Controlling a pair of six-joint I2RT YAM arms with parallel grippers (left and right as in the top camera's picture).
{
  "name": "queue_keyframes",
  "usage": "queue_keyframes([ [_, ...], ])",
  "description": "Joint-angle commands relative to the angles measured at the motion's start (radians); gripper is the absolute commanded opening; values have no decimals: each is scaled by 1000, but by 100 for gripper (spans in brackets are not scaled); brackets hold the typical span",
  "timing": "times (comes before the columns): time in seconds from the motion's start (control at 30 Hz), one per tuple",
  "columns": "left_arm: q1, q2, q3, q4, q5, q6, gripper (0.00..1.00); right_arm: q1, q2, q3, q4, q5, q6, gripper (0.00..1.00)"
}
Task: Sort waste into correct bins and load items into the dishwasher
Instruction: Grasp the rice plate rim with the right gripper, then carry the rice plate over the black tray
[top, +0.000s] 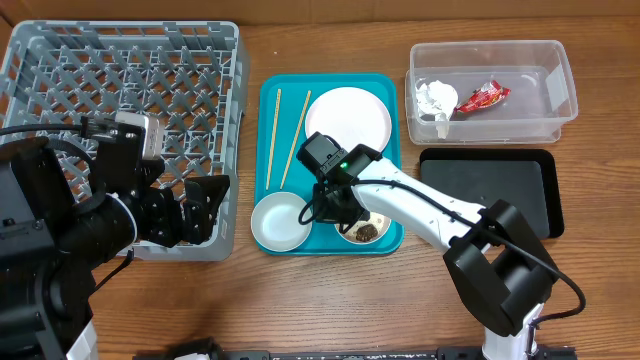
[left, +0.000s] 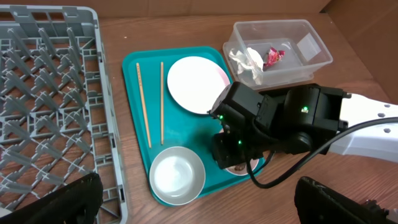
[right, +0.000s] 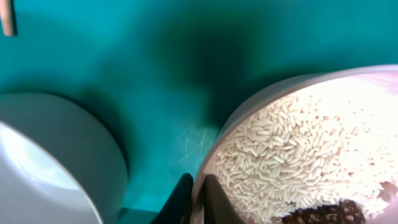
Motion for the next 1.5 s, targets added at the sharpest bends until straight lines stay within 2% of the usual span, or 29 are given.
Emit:
queue_keyframes([
  [0.0,-6,-2,21,1,13,11,100,-3,13,-1,10,7,45,4],
  [0.17,-6,-2,21,1,-3,11,100,-3,8,2,-2,16,50,4],
  [0.47,-6,2,21,1,-3,11,100,-2,-117,35,-78,153,15,4],
  [0.73,-6,14,21,1,-3,11,100,-3,-148,35,-122,224,-9,4],
  [0.9,-6,21,21,1,-3,11,100,-6,-187,41,-130,222,-37,4],
  [1.1,-6,36,21,2,-3,11,100,-73,-333,55,-136,217,-38,4],
  [1.27,-6,37,20,2,-3,11,100,-195,-440,55,-148,61,-129,4],
  [1.47,-6,38,20,2,-3,11,100,-398,-452,31,-212,-181,-307,4],
])
